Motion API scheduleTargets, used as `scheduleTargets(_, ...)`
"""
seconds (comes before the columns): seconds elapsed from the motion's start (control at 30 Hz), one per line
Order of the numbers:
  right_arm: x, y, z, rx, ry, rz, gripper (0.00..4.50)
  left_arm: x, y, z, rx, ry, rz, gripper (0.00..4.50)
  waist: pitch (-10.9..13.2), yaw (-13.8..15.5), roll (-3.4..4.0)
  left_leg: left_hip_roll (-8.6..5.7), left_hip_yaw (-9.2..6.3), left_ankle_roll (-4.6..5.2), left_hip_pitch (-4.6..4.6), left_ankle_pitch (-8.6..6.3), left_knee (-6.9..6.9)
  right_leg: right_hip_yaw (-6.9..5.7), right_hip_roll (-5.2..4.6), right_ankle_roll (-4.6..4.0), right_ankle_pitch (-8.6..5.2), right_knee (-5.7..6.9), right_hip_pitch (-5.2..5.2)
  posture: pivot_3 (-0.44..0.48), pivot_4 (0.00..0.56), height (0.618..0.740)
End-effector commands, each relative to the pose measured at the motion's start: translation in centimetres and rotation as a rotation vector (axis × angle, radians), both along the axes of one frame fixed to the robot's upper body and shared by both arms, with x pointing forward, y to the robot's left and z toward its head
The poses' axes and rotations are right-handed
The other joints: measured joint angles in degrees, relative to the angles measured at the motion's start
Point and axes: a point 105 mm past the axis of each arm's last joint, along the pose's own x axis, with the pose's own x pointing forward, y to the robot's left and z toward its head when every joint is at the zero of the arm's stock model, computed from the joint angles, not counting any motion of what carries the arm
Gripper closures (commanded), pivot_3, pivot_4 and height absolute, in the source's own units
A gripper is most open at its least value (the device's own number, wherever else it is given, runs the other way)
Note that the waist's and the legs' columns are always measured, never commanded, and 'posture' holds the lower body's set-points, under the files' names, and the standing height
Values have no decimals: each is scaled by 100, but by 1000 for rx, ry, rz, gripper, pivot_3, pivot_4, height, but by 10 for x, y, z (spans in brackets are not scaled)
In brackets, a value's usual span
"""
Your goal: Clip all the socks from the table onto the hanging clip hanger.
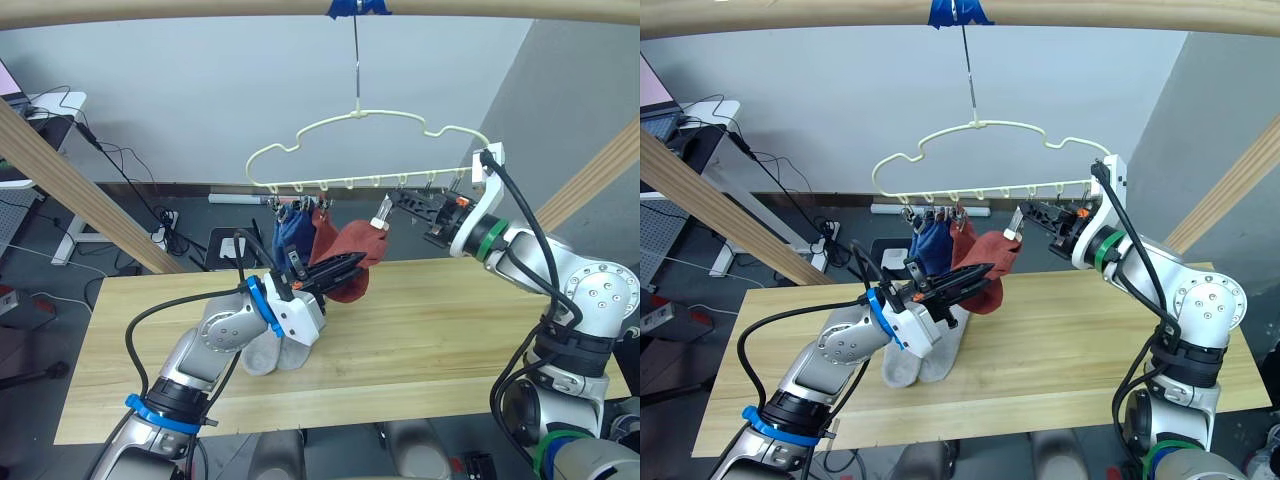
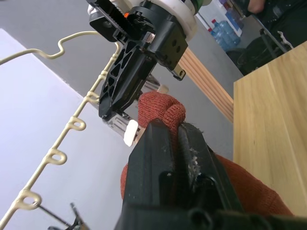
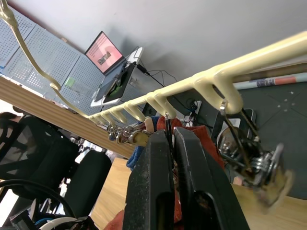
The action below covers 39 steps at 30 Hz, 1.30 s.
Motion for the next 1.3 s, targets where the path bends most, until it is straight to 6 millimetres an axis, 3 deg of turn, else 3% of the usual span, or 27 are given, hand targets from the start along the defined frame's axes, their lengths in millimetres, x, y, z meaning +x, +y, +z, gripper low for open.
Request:
scheduleTargets(0.03, 0, -3, 4, 10, -15, -11, 4500, -5, 0, 12, -29, -55, -14, 4489, 0, 0, 0, 0, 0, 0, 0, 0, 0, 0, 0, 0, 0, 0, 0, -169, 270, 740)
scheduleTargets(1.2, -5, 5, 7, 74, 32, 29, 4500, -4, -3, 20, -63, -83, -7, 4489, 0, 5, 0, 0, -1, 0, -2, 0, 0, 0, 0, 0, 0, -2, 0, -169, 277, 740)
scheduleTargets(1.23, -5, 6, 7, 76, 31, 31, 3950, -4, -3, 20, -63, -83, -6, 4500, 0, 5, 0, 0, -1, 0, -2, 0, 0, 0, 0, 0, 0, -2, 0, -169, 278, 740)
scheduleTargets(1.3, -6, 6, 8, 82, 30, 37, 3319, -3, -3, 20, -63, -83, -5, 4500, 0, 4, 0, 0, -1, 0, -2, 0, 0, 0, 0, 0, 0, -3, 0, -169, 276, 740)
